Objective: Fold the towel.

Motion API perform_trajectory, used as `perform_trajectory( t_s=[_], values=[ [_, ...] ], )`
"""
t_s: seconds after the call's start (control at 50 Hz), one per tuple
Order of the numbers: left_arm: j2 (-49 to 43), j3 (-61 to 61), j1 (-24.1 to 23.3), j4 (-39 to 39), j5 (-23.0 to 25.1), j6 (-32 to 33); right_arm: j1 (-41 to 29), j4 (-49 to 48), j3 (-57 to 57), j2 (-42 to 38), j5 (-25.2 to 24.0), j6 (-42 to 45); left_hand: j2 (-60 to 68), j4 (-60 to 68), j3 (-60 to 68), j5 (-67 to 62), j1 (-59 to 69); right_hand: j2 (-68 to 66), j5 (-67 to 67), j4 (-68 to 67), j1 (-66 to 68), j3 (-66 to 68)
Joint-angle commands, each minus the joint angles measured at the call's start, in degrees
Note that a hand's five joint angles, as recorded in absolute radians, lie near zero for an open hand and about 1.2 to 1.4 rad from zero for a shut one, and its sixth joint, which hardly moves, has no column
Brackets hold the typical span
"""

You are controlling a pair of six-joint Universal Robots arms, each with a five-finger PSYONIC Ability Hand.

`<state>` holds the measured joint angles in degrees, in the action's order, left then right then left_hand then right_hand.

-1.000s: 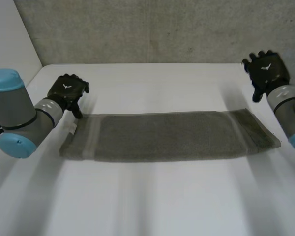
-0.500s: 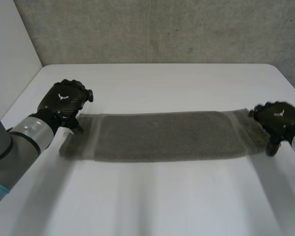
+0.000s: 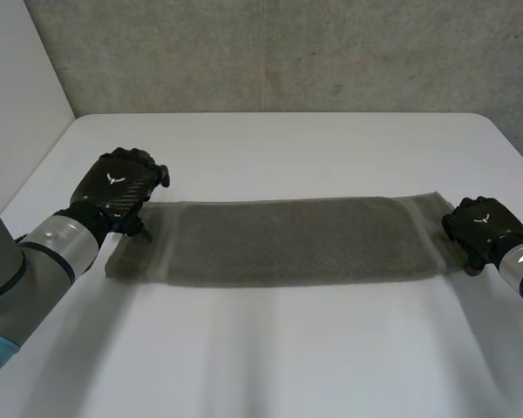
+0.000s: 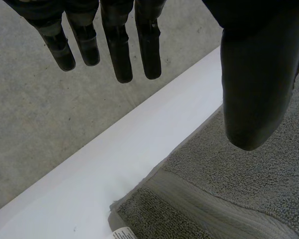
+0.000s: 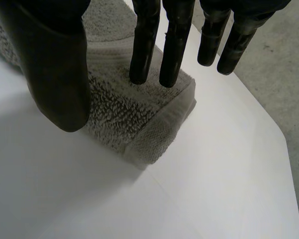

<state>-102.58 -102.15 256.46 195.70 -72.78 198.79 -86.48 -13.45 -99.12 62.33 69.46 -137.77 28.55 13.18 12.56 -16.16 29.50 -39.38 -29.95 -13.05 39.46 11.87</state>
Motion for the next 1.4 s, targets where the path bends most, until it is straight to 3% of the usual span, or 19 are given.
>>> perform_trajectory(
  t_s=[0.02,0.16,0.2,0.24,0.28,0.52,0.64,0.7,0.74,0.8,0.9,0.92,1.0,1.14,1.16,1.18,1.2,1.28,1.4],
  values=[
    [0.10,-0.07,0.00,0.03,0.00,0.01,0.00,0.18,0.95,-1.69,0.06,0.14,-2.53,-3.18,-2.56,0.14,-3.47,-2.16,-1.59,3.05,2.08,-1.87],
    [0.10,-0.07,0.00,0.03,0.00,0.01,0.09,0.18,1.04,-2.30,0.06,0.14,-2.53,-3.18,-2.56,0.14,-3.47,-4.18,-3.61,3.05,4.10,-1.87],
    [0.10,-0.07,0.00,0.03,0.00,0.01,0.18,0.18,1.04,-2.30,0.06,0.14,-2.53,-3.18,-2.56,0.14,-3.47,-10.40,-9.83,3.05,10.32,-1.87],
    [0.10,-0.07,-0.09,0.03,0.00,0.01,0.79,0.18,1.21,-2.30,0.06,0.22,-2.53,-3.18,-2.56,0.14,-3.47,-35.49,-34.92,3.05,35.41,-1.87],
    [0.10,-0.07,0.00,0.03,0.00,0.01,0.97,0.18,1.56,-2.30,0.06,0.23,-2.53,-3.18,-2.56,0.14,-3.47,-40.57,-40.00,3.05,40.49,-1.87],
    [2.03,-0.15,0.26,0.03,-0.09,0.01,12.12,0.97,9.63,0.06,1.73,6.98,-2.53,-3.18,-2.56,0.14,-3.47,-40.62,-40.05,3.05,40.54,-1.87],
    [3.17,-0.24,0.35,0.03,-0.17,-0.07,11.34,1.24,12.29,4.64,2.00,6.99,-2.69,-3.18,-2.56,0.31,-3.64,-40.62,-40.05,3.05,40.54,-1.87],
    [3.17,-0.51,0.35,0.03,-0.17,-0.07,7.91,1.24,12.11,8.24,2.00,5.76,-2.69,-3.18,-2.56,0.31,-3.64,-40.62,-40.05,3.05,40.54,-1.87],
    [3.17,-0.51,0.26,0.03,-0.17,-0.07,-0.48,1.06,11.85,10.61,2.26,4.63,-2.69,-3.18,-2.56,0.31,-3.64,-40.62,-40.05,3.05,40.54,-1.87],
    [3.17,-0.59,0.18,0.03,-0.17,-0.07,-5.62,0.89,11.58,11.32,2.79,4.44,-2.69,-3.18,-2.56,0.31,-3.64,-40.62,-40.05,3.05,40.54,-1.87],
    [3.17,-0.77,0.18,0.12,-0.26,-0.07,-24.65,-0.43,11.05,10.53,7.96,4.53,-2.69,-3.18,-2.56,0.31,-3.64,-40.62,-40.05,3.05,40.54,-1.87],
    [3.17,-0.94,0.18,0.29,-0.26,-0.07,-24.70,-0.43,11.06,10.53,7.97,4.53,-2.69,-3.18,-2.56,0.31,-3.64,-40.62,-40.05,3.05,40.54,-1.87],
    [3.17,-1.03,0.18,0.74,-0.35,-0.07,-38.28,-4.64,12.54,4.22,11.48,4.80,-2.69,-3.18,-2.56,0.31,-3.64,-40.62,-40.05,3.05,40.54,-1.87],
    [3.09,-1.12,0.09,0.74,-0.44,-0.07,-48.59,-7.73,17.11,-5.36,15.87,5.32,-2.86,-3.18,-2.56,0.47,-3.81,-40.18,-39.61,3.05,40.10,-1.87],
    [3.09,-1.12,0.09,0.74,-0.44,-0.07,-49.47,-7.64,18.08,-6.86,17.10,5.41,-2.86,-3.18,-2.56,0.47,-3.81,-3.21,-2.64,3.05,3.13,-1.87],
    [3.09,-1.12,0.09,0.74,-0.44,-0.07,-49.48,-7.64,18.09,-6.87,17.11,5.41,-2.86,-3.18,-2.56,0.47,-3.81,-2.84,-2.27,3.05,2.76,-1.87],
    [3.00,-1.12,0.00,0.74,-0.44,-0.07,-49.83,-7.55,18.26,-7.48,18.50,5.50,-2.86,-3.18,-2.56,0.47,-3.81,29.38,29.95,3.05,-29.46,-1.87],
    [2.91,-1.30,0.00,0.74,-0.44,-0.07,-49.66,-7.46,17.56,-6.87,19.93,5.15,-2.86,-3.18,-2.56,0.47,-3.81,29.38,29.95,3.05,-29.46,-1.87],
    [2.82,-1.47,-0.17,0.82,-0.44,-0.07,-44.12,-6.67,10.97,1.56,20.63,4.44,-2.86,-3.18,-2.56,0.47,-3.81,29.38,29.95,3.05,-29.46,-1.87]
  ],
)
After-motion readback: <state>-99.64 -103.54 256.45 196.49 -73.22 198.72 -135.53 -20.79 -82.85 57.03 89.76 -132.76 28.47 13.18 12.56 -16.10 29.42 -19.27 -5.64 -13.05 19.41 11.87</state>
